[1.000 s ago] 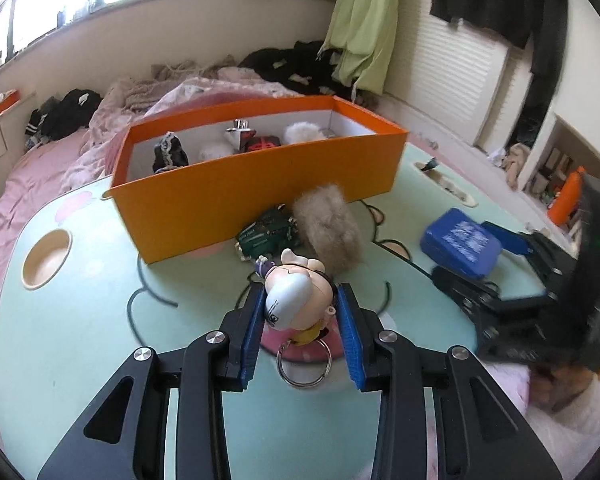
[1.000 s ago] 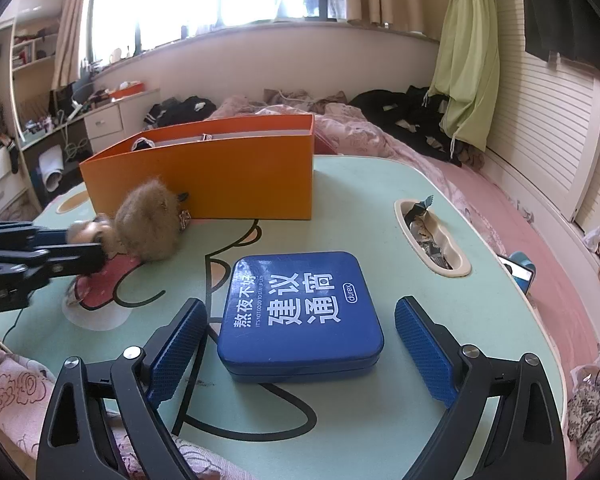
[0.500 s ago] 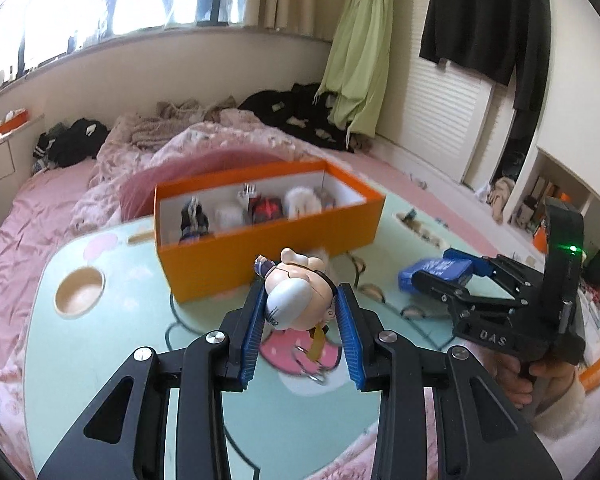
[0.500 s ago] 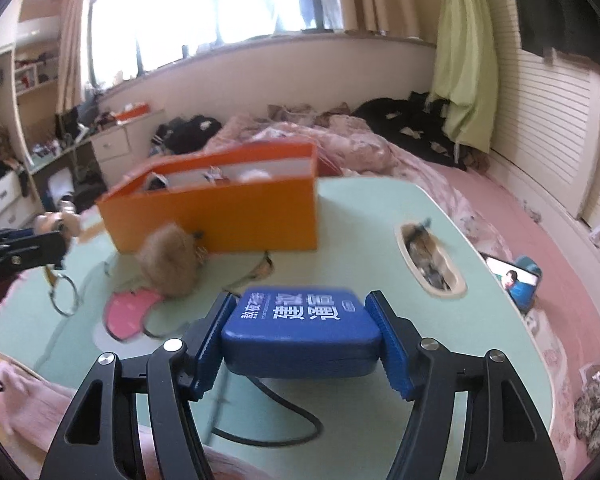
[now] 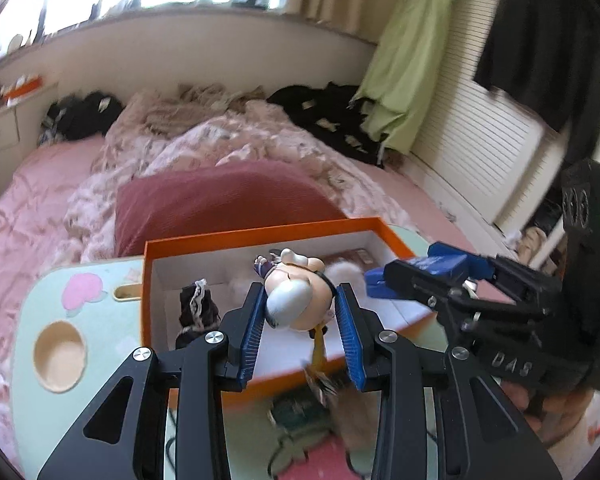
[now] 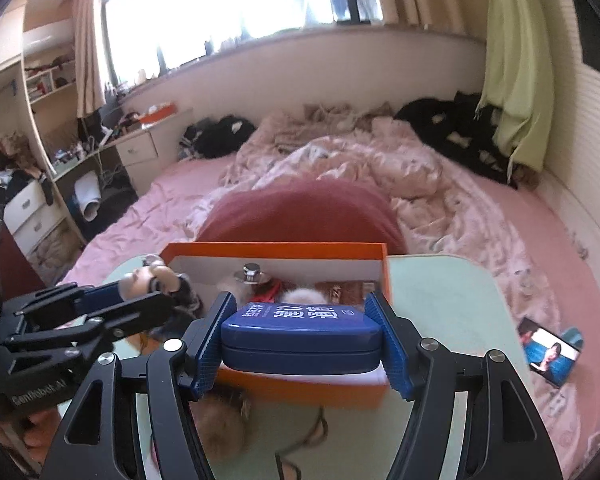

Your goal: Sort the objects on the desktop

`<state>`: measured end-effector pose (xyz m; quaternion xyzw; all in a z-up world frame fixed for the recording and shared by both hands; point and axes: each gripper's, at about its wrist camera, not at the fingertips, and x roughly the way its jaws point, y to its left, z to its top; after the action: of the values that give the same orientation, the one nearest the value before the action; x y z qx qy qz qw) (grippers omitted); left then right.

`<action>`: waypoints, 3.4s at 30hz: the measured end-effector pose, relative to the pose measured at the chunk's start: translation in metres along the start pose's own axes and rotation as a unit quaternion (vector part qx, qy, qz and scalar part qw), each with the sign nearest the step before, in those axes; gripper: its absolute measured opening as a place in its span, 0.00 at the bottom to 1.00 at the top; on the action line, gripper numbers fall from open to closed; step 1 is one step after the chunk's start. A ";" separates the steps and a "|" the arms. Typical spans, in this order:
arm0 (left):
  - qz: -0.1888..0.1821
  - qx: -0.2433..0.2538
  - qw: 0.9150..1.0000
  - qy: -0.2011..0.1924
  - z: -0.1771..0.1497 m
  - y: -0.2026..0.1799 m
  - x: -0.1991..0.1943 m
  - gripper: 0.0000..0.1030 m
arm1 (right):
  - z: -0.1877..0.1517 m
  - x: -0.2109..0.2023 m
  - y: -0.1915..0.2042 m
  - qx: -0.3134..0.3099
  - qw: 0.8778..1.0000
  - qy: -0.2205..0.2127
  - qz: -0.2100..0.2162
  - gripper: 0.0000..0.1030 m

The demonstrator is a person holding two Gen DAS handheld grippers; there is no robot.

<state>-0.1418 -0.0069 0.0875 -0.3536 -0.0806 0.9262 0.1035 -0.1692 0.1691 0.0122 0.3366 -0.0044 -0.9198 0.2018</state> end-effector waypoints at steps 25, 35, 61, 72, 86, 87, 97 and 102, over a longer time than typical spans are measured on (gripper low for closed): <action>0.024 0.061 0.996 0.064 -0.129 -0.019 -0.039 0.67 | -0.145 -0.050 0.010 -0.050 0.996 0.046 -0.049 1.00; 0.070 0.063 0.993 0.071 -0.135 -0.020 -0.026 1.00 | -0.157 -0.055 0.004 -0.054 0.997 0.020 -0.055 1.00; 0.070 0.063 0.993 0.070 -0.134 -0.018 -0.027 1.00 | -0.159 -0.053 0.017 -0.071 0.997 0.004 -0.028 1.00; 0.069 0.063 0.993 0.071 -0.135 -0.018 -0.027 1.00 | -0.158 -0.061 0.017 -0.065 0.998 -0.011 -0.019 0.74; 0.068 0.063 0.993 0.070 -0.134 -0.017 -0.028 1.00 | -0.078 -0.016 0.062 -0.054 0.996 0.053 0.041 0.59; 0.068 0.063 0.993 0.070 -0.134 -0.017 -0.028 1.00 | -0.077 -0.010 0.064 -0.054 0.996 0.064 0.040 0.54; 0.068 0.063 0.993 0.071 -0.134 -0.016 -0.028 1.00 | -0.098 -0.029 0.038 -0.019 0.996 0.057 0.069 0.24; 0.070 0.057 0.993 0.072 -0.127 -0.015 -0.028 1.00 | -0.116 -0.064 0.007 0.031 0.998 0.005 0.062 0.24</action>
<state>-0.0339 0.0104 0.0157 -0.4178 0.0044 0.9063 0.0642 -0.0505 0.2014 -0.0372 0.3459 -0.0524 -0.9035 0.2477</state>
